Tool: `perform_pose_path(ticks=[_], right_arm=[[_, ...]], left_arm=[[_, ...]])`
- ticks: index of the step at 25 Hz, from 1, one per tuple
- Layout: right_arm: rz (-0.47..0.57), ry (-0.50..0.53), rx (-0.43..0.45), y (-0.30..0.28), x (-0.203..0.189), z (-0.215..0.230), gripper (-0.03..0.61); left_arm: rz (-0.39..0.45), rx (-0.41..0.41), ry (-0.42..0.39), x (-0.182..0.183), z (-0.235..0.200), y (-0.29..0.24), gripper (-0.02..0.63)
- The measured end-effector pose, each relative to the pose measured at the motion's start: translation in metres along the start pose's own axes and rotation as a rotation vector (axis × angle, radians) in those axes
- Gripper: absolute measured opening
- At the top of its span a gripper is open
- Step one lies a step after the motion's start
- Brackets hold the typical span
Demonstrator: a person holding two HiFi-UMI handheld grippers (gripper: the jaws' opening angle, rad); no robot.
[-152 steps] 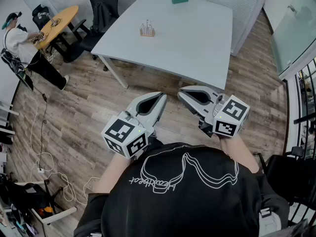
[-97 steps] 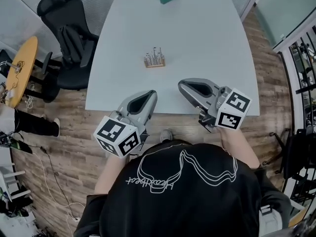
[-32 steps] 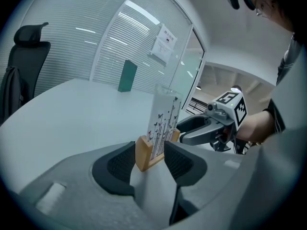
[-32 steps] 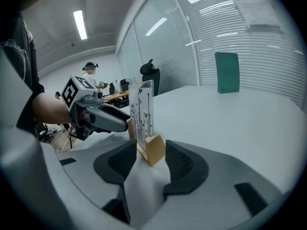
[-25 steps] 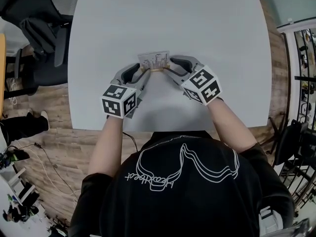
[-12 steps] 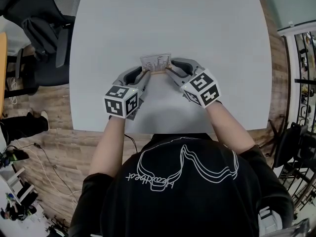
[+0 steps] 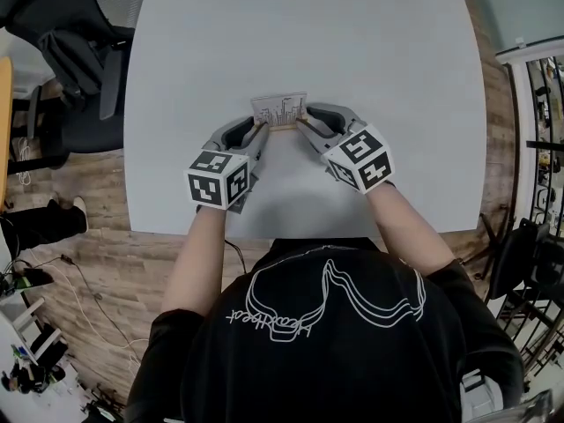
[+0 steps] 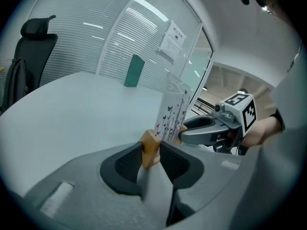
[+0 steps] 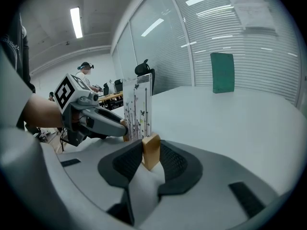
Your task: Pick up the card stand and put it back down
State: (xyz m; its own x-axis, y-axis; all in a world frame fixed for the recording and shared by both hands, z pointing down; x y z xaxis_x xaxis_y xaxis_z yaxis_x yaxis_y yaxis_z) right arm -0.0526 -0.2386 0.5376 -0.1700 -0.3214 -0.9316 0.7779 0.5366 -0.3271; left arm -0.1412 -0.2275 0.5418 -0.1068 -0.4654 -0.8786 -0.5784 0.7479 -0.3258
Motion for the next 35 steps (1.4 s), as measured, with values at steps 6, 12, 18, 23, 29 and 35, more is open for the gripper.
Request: perform_pose_path(ticks=[6,12,18,23,29,35], right_arm=[[0.004,-0.008,-0.025,0.0,0.002,0.0,0.112],[0.023,-0.005,-0.035,0.004,0.011,-0.004,0.109],[0.05,0.003,-0.036,0.014,0.027,-0.015,0.109],[0.089,0.017,-0.038,0.031,0.046,-0.031,0.109],[0.147,-0.024,-0.053,0.055,0.065,-0.054,0.107],[0.206,0.001,-0.056,0.094,0.092,-0.078,0.107]], left_arm=[[-0.003,0.008,-0.002,0.003,0.0,0.002,0.12],[0.012,0.013,0.006,0.01,0.004,0.006,0.12],[0.027,-0.002,-0.022,0.024,0.014,0.021,0.12],[0.039,-0.015,-0.042,0.037,0.031,0.041,0.12],[0.08,-0.022,-0.047,0.057,0.053,0.07,0.12],[0.113,-0.056,-0.087,0.077,0.092,0.101,0.12]])
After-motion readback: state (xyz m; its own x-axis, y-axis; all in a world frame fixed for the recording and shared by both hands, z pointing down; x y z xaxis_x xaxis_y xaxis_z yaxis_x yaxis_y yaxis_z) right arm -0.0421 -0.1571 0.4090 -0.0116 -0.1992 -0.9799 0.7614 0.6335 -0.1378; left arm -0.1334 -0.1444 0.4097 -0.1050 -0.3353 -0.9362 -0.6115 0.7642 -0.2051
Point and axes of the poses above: the fingertips, and each gripper's own axes: y backward along the fingers, z to its right, x out of its top, the point moved 1 cm from there along y, backward along the fingers, and after that the axes turned 15 degrees about z, right-handed, at the moved point
